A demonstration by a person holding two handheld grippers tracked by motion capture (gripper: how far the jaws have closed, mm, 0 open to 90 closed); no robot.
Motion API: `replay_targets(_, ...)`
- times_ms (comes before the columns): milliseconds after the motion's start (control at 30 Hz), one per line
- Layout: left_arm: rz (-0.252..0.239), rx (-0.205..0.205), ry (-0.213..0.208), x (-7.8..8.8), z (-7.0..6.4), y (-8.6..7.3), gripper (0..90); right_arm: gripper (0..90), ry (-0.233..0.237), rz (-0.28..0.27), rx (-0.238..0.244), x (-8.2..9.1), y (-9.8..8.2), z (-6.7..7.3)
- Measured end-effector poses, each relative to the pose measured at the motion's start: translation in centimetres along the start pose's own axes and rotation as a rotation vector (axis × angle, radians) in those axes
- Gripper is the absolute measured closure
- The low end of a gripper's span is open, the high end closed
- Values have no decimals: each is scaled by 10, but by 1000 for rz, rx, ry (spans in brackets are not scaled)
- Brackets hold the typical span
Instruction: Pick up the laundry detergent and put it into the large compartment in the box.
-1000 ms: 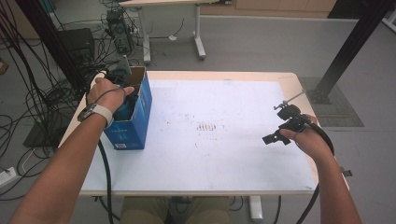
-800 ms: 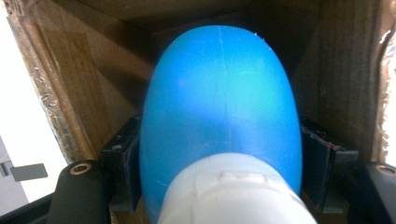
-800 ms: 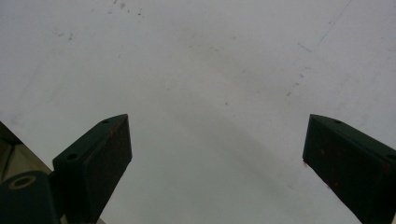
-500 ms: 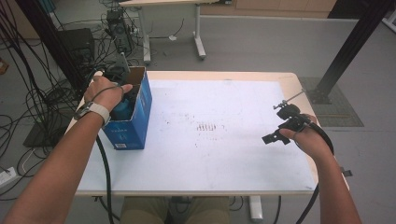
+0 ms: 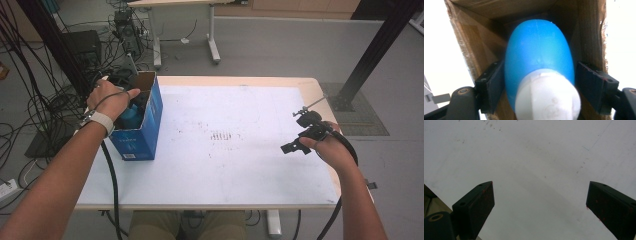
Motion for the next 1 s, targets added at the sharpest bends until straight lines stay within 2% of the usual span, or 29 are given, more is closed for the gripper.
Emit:
replay_targets(200, -18, -18, 0, 7, -2, -3, 197, 81, 0, 4, 1, 0, 2, 1)
replay_targets(333, -26, -19, -5, 14, -2, -3, 116, 81, 1, 6, 3, -1, 3, 1)
replay_targets(400, -15, -19, -27, 16, 0, -2, 114, 80, 1, 5, 3, -1, 3, 1)
replay_targets(500, -22, -29, -23, 20, -2, -3, 93, 81, 0, 4, 6, -1, 3, 2)
replay_targets(633, -25, -50, -39, 28, -6, -3, 93, 81, -2, 5, 3, 1, 3, 2)
replay_targets(800, -52, -71, -34, 45, -11, -4, 94, 80, -7, -1, 3, 4, 1, 3)
replay_targets(867, -58, -76, -45, 52, -11, -4, 92, 80, -8, -1, -1, 5, 0, 3)
replay_targets(1000, -81, -102, -36, 71, -15, -5, 85, 80, -11, -7, 0, 5, -3, 3)
Point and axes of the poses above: each handheld gripper's, and its own axes: x roughly backward along the jaws, y roughly out of its top, z roughly to its left, the point moved 6 cm from there along -x, roughly forward along the jaws, and after that the axes turned 6 degrees about x, right-handed, at the moved point
